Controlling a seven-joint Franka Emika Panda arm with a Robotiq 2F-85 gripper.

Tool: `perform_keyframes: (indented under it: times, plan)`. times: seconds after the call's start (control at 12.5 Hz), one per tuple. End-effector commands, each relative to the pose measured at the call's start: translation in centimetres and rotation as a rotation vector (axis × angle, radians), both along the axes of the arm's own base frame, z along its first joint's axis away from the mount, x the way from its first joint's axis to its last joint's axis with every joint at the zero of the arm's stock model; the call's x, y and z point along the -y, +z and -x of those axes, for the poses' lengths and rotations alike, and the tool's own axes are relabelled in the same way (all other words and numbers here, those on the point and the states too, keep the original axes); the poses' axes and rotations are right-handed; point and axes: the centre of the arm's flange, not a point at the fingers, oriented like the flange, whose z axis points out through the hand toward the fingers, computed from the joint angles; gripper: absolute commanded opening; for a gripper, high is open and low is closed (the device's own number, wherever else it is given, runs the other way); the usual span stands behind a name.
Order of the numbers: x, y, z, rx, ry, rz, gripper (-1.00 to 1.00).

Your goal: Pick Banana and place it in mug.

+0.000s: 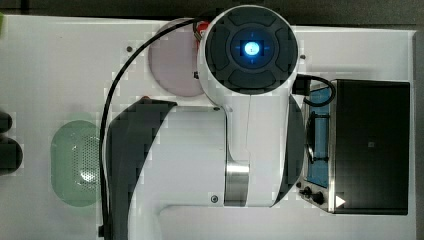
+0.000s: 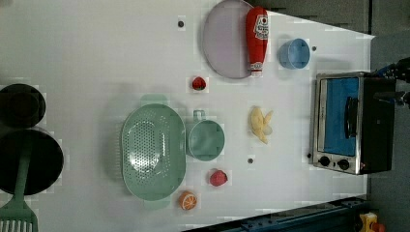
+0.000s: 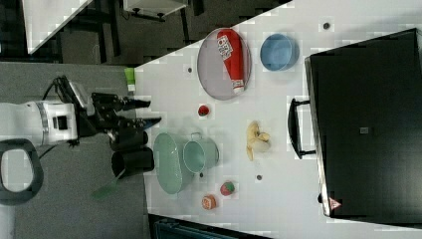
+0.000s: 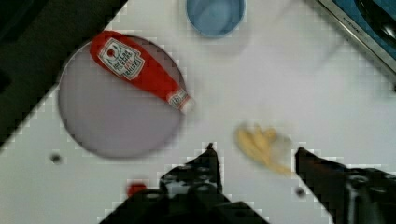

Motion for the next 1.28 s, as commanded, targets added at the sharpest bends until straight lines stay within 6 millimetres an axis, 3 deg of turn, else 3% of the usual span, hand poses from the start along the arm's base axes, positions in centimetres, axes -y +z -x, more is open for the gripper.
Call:
perform_keyframes:
  times: [0.08, 0.24, 0.48, 0.88, 1.28]
  plan:
    - [0.0, 7.3, 11.6, -0.021, 0.016, -0.011, 0.59]
    - [-0.1, 7.0, 11.5, -0.028, 0.017, -0.011, 0.99]
    - [0.1, 3.4, 10.8, -0.089, 0.038, -0.014, 1.00]
    - [0.4, -8.1, 9.2, -0.127, 0.118, -0.021, 1.00]
    - [0.8, -19.3, 10.2, -0.096, 0.157, -0.021, 1.00]
